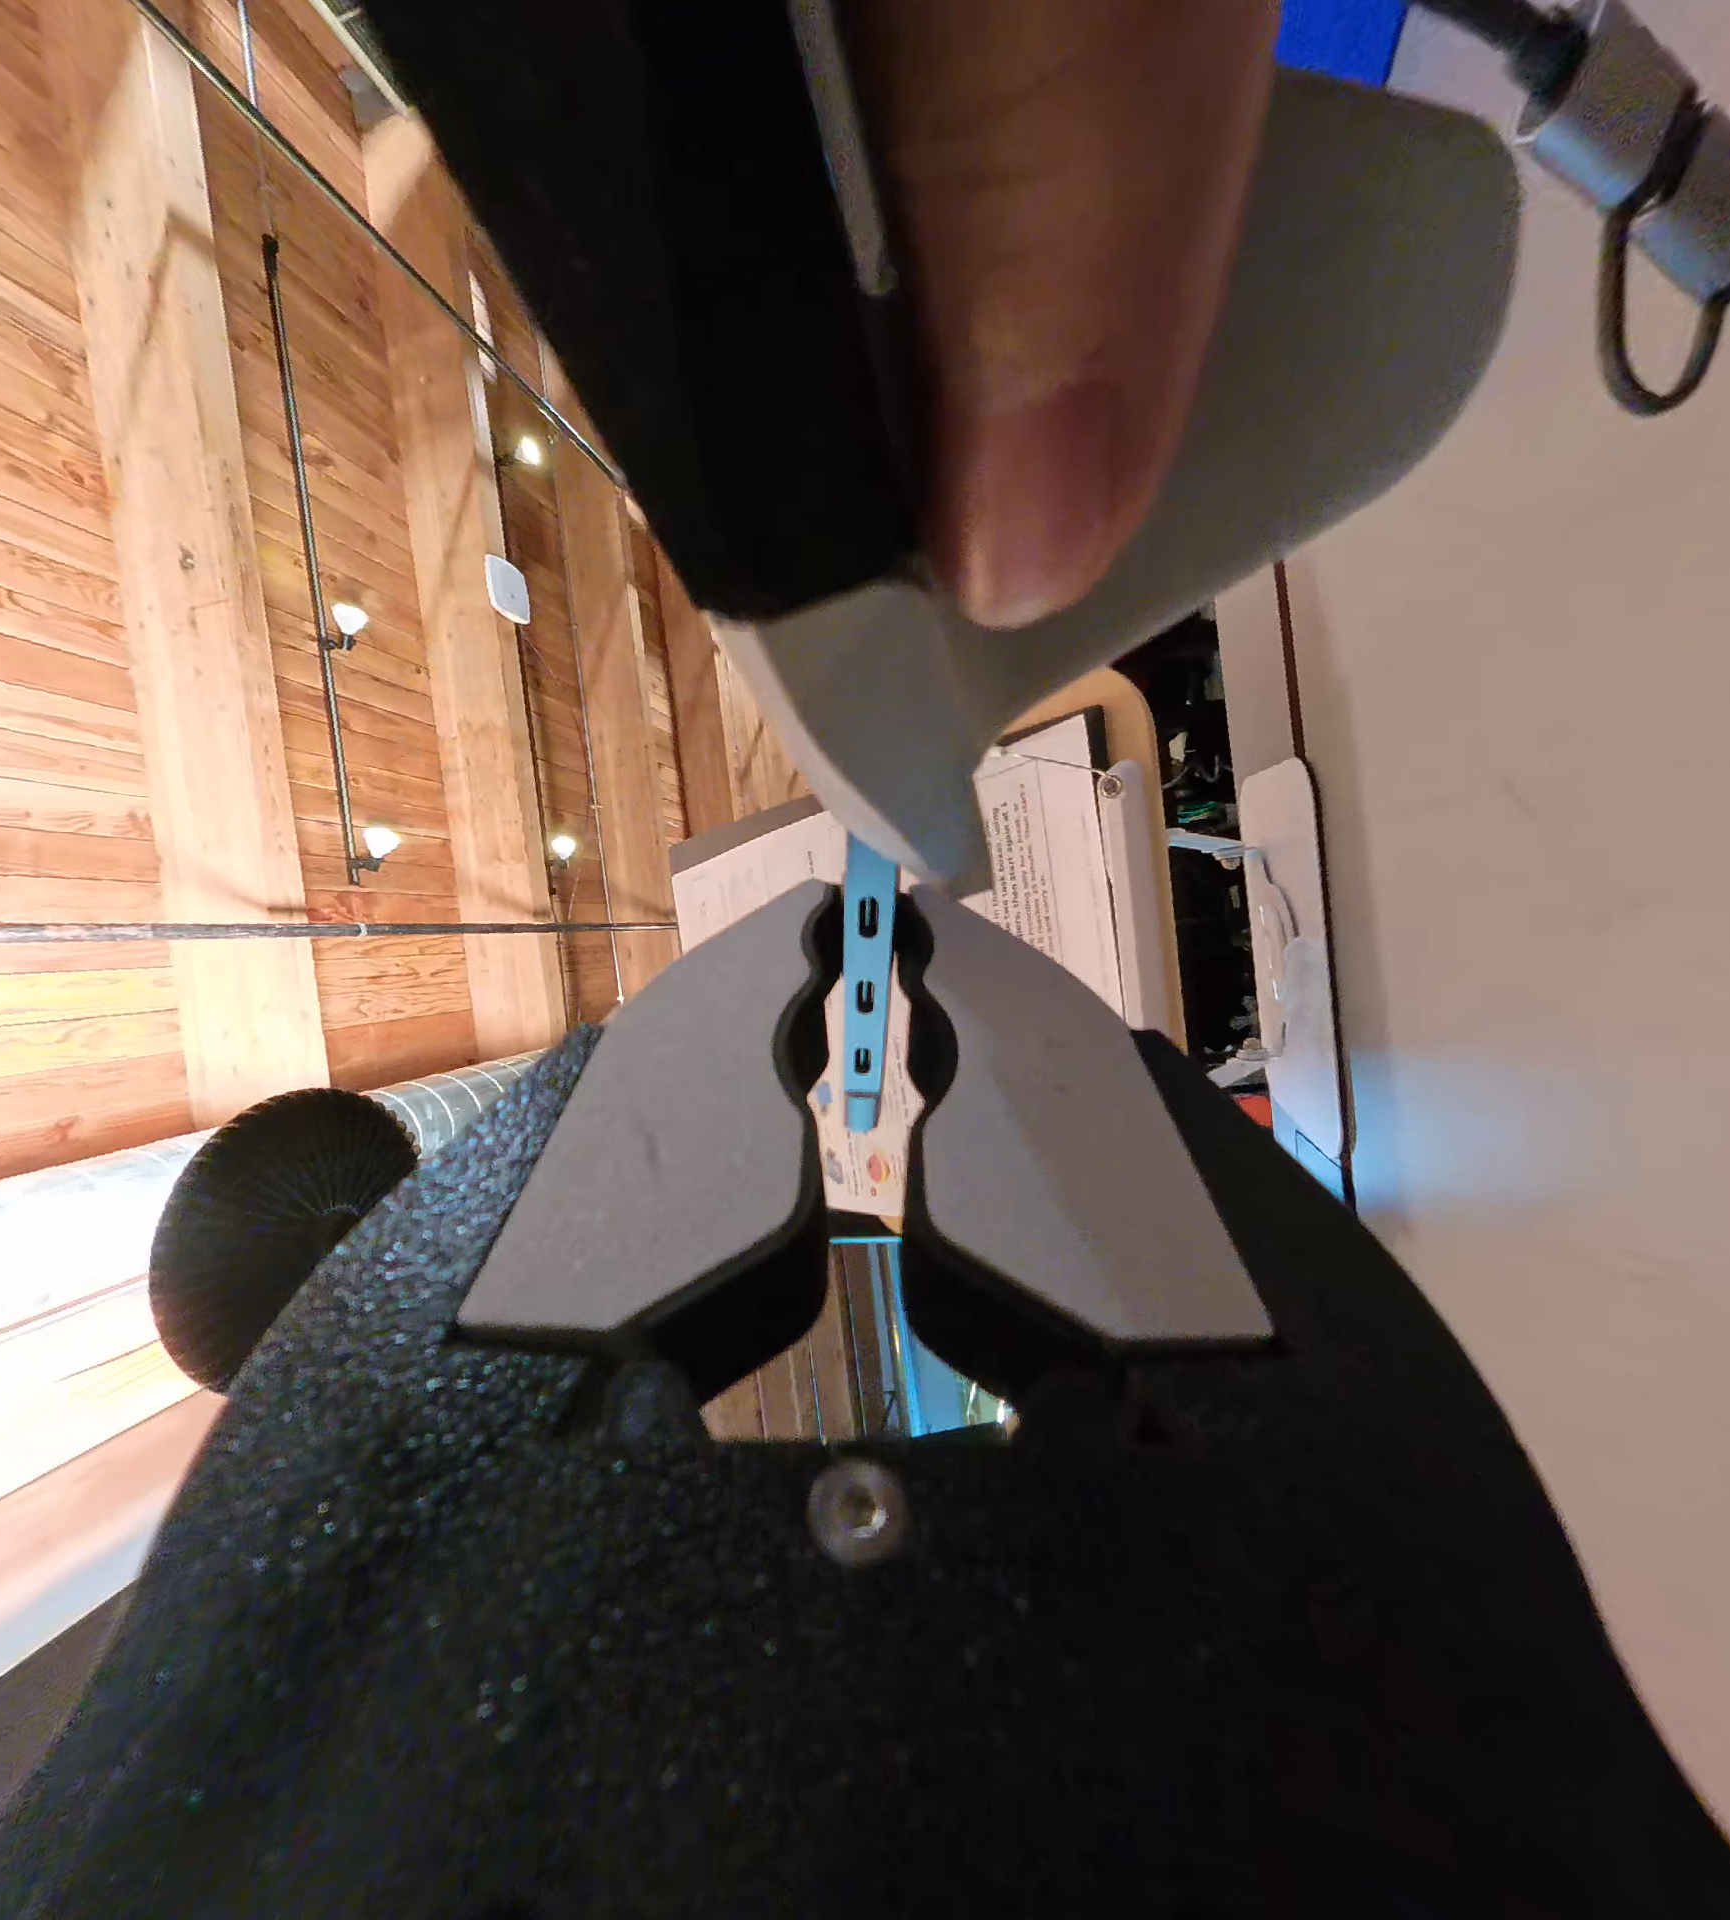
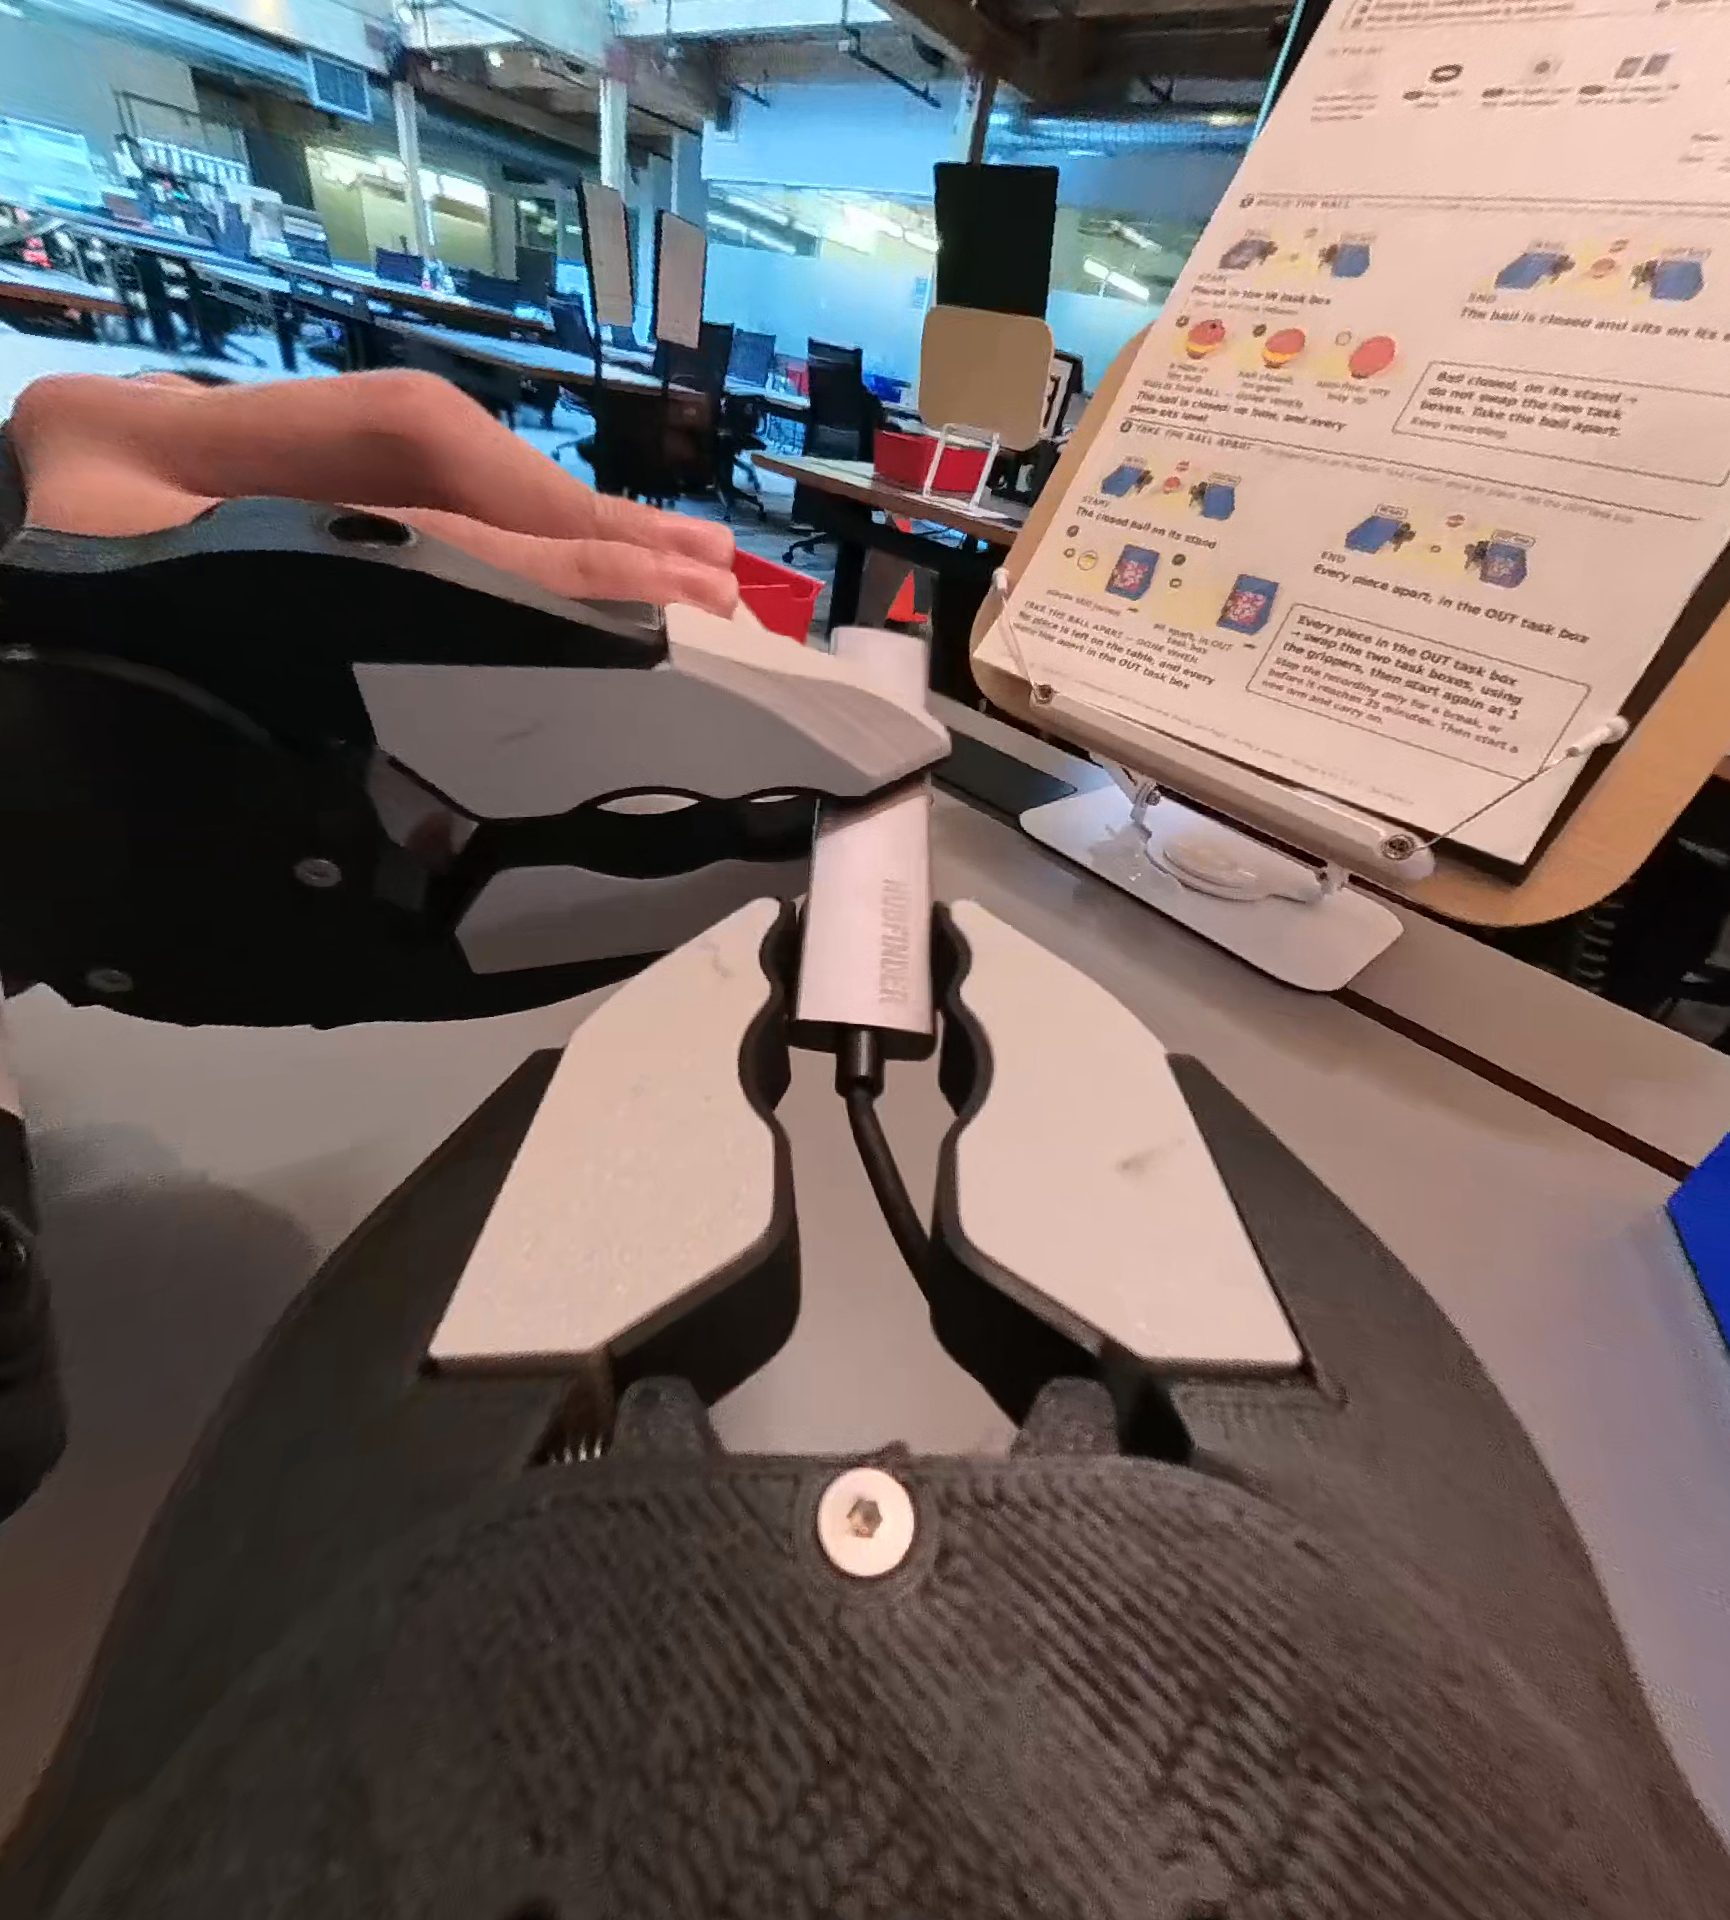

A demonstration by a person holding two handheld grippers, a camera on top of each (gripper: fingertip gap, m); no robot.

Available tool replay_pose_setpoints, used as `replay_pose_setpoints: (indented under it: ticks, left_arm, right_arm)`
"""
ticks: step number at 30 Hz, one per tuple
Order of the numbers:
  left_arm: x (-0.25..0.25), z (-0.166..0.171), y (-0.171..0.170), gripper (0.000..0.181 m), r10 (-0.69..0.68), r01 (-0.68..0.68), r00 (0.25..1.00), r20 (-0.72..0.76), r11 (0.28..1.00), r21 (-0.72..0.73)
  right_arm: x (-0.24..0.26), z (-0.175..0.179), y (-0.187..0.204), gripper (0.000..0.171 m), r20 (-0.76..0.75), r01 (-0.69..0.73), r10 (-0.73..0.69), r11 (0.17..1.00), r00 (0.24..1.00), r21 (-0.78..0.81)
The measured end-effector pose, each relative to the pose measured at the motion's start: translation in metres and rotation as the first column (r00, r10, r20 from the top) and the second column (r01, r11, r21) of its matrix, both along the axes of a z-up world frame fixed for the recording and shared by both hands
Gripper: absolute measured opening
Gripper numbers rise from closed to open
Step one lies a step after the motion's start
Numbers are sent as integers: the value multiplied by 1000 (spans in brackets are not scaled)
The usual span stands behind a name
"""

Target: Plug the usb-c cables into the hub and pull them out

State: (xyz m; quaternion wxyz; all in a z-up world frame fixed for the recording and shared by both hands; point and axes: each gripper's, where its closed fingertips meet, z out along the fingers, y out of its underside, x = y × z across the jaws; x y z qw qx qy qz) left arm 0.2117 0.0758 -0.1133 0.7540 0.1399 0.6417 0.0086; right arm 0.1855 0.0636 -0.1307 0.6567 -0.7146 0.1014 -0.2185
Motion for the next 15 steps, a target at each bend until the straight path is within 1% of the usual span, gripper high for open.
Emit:
replay_pose_setpoints:
  ticks: [2,4,6,9,10,12,13,14,15]
  left_arm:
    - [0,0,0,9,-3,3,1000,2,1000,-3]
    - [0,-1,1,9,-6,6,1000,0,1000,-13]
    - [0,-1,2,9,1,0,1000,3,1000,-22]
    - [4,-7,4,9,11,-12,1000,-21,999,-38]
    - [5,-9,5,10,10,-13,999,-37,997,-72]
    - [7,-11,8,14,0,-22,995,-105,977,-211]
    - [7,-9,12,17,-8,-34,991,-132,950,-310]
    - [7,-7,20,23,-15,-55,987,-160,906,-420]
    - [6,-7,28,29,-30,-86,979,-204,840,-536]
  right_arm:
    - [-1,1,1,25,-3,-13,13,999,1000,47]
    - [-4,6,0,26,-39,-51,57,989,998,135]
    - [-4,7,1,25,-77,-67,83,980,994,187]
    - [0,2,3,25,-100,-57,78,980,992,191]
    - [2,1,4,25,-89,-57,76,979,993,198]
    - [5,-1,4,25,-93,-66,91,970,992,234]
    - [9,-1,1,25,-103,-52,82,963,991,264]
    - [14,1,-4,25,-110,-31,67,953,992,300]
    - [19,2,-9,25,-117,-20,62,943,991,331]
